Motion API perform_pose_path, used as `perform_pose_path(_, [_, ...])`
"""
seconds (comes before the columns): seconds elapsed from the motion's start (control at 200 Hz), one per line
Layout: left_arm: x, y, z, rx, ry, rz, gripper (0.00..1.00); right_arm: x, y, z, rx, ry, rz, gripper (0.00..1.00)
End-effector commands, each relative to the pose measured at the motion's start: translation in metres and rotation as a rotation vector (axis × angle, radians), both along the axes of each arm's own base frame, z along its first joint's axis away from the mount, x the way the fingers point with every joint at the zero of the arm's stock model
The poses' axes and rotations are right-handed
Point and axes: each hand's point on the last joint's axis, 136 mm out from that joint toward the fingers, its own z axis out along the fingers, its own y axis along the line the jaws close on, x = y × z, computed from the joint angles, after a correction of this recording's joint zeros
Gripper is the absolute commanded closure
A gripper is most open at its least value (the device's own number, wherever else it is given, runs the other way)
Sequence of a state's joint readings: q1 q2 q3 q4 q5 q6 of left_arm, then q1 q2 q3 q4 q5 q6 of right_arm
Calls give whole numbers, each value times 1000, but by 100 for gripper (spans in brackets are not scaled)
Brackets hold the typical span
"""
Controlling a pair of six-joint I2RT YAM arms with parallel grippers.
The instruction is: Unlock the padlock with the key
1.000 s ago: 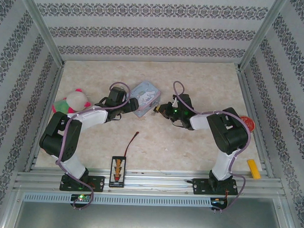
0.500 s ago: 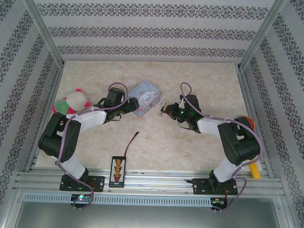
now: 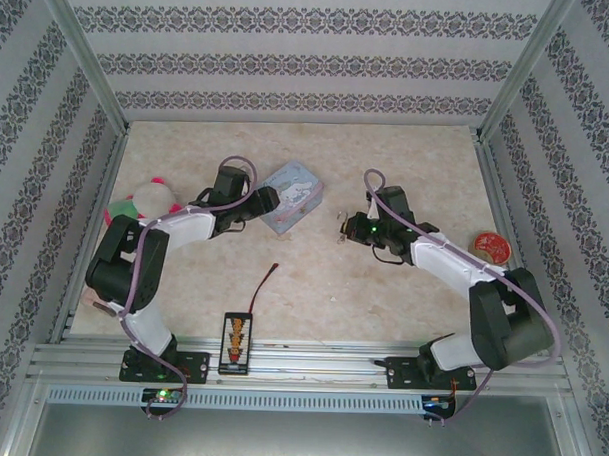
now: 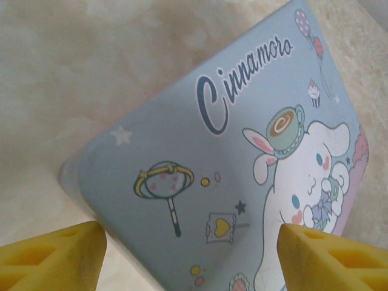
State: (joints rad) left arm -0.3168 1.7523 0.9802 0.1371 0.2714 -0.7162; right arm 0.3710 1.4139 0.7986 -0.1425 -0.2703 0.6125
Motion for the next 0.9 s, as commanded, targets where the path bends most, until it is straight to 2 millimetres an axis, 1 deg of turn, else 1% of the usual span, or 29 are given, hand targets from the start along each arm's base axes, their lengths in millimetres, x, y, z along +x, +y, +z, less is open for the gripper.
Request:
perform_pose_path(0.0, [22, -8, 18, -63, -64, -35, 28, -17, -16, 7, -145, 15, 47, 100])
perform_pose_path(0.115, [33, -13, 19, -79, -66, -70, 28, -26, -26, 11, -200, 27, 52, 100])
perform_pose_path(0.21, [42, -19, 22, -86, -76, -104, 28, -32, -32, 9, -237, 49, 58, 100])
perform_pose_path(0.425, [61, -33, 23, -128, -74, -158, 28, -44, -39, -1, -324, 120, 95, 100])
perform_pose_path(0.6, [74, -43, 24, -168, -71, -172, 28, -47, -46, -7, -412, 174, 109, 100])
perform_pose_path(0.77, [80, -47, 28, -185, -76, -179, 27, -46, -53, -13, -480, 215, 121, 100])
perform_pose_path(0.9, [76, -45, 35, -185, -91, -174, 24, -43, -55, -17, -514, 233, 134, 100])
